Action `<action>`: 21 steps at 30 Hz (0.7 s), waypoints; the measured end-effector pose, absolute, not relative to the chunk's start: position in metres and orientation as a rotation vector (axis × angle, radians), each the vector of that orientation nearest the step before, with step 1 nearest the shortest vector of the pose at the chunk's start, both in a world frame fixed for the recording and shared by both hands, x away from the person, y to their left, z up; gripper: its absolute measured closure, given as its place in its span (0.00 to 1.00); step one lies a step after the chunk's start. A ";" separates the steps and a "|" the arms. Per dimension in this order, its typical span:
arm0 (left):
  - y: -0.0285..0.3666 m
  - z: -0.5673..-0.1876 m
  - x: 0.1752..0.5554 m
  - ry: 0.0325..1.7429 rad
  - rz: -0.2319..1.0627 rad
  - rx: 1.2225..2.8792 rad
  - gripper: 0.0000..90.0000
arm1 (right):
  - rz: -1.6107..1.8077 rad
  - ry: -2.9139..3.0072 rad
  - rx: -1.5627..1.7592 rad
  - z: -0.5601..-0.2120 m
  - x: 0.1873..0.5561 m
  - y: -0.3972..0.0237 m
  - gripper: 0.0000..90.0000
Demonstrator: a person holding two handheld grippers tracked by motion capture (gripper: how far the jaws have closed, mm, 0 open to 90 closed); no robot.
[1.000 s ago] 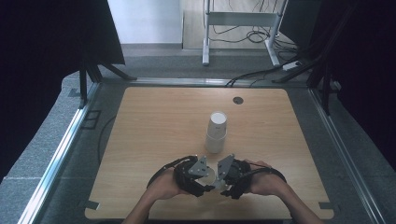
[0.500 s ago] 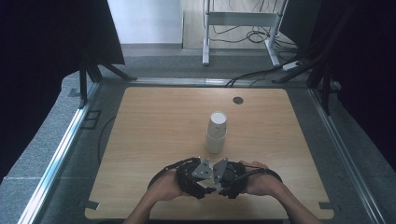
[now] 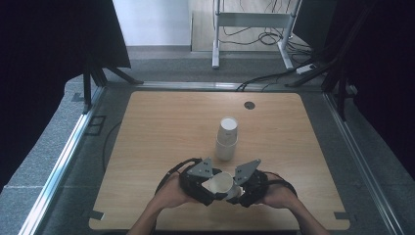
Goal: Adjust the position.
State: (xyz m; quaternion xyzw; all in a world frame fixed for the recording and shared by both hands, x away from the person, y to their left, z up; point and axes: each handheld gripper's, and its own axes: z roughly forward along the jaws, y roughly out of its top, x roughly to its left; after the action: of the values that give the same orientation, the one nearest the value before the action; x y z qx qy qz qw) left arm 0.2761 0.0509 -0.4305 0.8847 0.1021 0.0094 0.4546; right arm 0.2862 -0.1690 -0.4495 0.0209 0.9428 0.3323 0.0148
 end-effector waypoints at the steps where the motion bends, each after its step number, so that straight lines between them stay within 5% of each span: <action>1: 0.052 -0.431 0.277 0.257 0.013 2.160 0.26 | 1.062 2.923 0.074 -0.451 0.287 -0.171 0.41; 21: 0.053 -0.434 0.278 0.242 -0.017 2.098 0.35 | 1.307 2.871 0.095 -0.467 0.287 -0.175 0.40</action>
State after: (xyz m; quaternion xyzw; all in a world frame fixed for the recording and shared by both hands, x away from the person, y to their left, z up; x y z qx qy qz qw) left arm 0.2779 0.0530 -0.4338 0.8647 0.0997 -0.0070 0.4922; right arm 0.2875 -0.1752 -0.4672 0.0302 0.9096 0.4142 -0.0073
